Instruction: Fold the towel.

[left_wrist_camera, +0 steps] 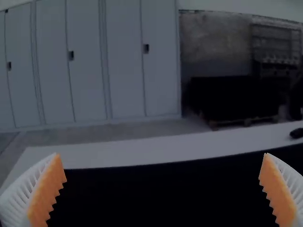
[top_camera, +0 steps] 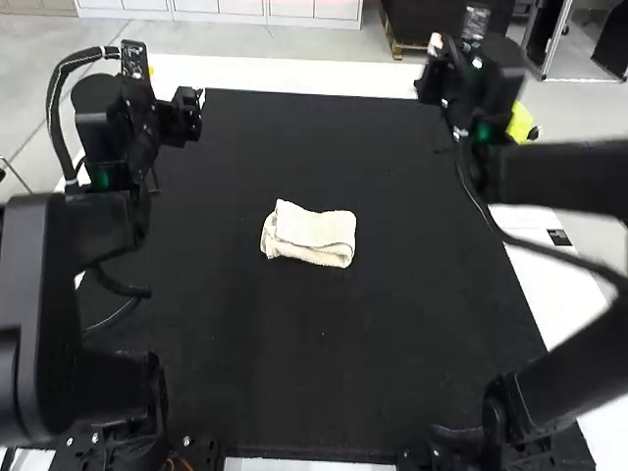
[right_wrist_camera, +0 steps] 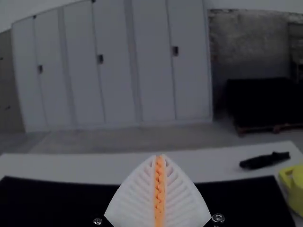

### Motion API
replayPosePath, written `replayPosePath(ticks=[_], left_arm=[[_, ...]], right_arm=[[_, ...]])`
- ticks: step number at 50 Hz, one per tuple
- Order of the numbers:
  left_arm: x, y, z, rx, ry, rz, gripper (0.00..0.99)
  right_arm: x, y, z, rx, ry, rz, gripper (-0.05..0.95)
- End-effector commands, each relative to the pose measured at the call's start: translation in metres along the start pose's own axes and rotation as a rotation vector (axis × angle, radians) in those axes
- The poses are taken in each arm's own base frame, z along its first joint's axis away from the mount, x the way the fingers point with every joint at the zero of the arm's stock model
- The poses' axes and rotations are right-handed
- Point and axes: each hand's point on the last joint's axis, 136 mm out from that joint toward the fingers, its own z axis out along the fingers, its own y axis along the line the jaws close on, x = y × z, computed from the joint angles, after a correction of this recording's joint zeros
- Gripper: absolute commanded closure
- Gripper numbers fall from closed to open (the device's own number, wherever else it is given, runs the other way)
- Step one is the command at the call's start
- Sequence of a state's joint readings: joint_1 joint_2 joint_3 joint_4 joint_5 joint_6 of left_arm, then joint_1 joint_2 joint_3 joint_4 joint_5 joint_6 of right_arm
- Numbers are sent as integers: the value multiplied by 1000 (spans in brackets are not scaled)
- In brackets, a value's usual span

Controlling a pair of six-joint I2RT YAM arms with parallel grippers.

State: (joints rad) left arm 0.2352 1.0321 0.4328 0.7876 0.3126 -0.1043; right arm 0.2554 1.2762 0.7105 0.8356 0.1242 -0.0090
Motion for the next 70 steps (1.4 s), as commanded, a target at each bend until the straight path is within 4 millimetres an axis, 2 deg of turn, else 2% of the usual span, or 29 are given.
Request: replayPosePath(ticks=[1,7,13,16,20,25,32,38,45,53,55,62,70], left_arm=[[3,4,-7,-44,-1,36,36],[4,-9,-7,-26,-3,23,36],[8,-33,-9,14,0,5,36],[2,-44,-15,15,-32,-2,36],[-7,-57,-25,30,-68,-12,36],[-9,-71,-39,67,-86,-22,36],[-7,-68,-53,57,-105,-9,36],[-2,-62,-65,36,-116,-5,36],[2,-63,-80,53,-141,-13,36],[-6,-64,-99,51,-201,-15,36],[-13,-64,-105,51,-231,-12,38],[-34,-64,-122,51,-327,-2,36],[-58,-66,-142,58,-446,8,36]], right_arm=[[-21,-22,-31,64,-51,0,920],[-25,-39,-61,98,-38,-11,920],[-25,-50,-80,112,-21,-21,920],[-29,-54,-89,120,-33,-22,920],[-27,-56,-101,120,-32,-19,916],[-23,-48,-118,67,-48,28,905],[-33,-45,-133,51,-75,25,907],[-19,-46,-134,50,-21,20,907],[7,-49,-139,60,29,-35,911],[12,-49,-150,59,12,-62,916],[9,-53,-155,80,-13,-16,916],[0,-44,-168,35,-69,-21,916],[-38,-38,-193,18,-226,-39,923]])
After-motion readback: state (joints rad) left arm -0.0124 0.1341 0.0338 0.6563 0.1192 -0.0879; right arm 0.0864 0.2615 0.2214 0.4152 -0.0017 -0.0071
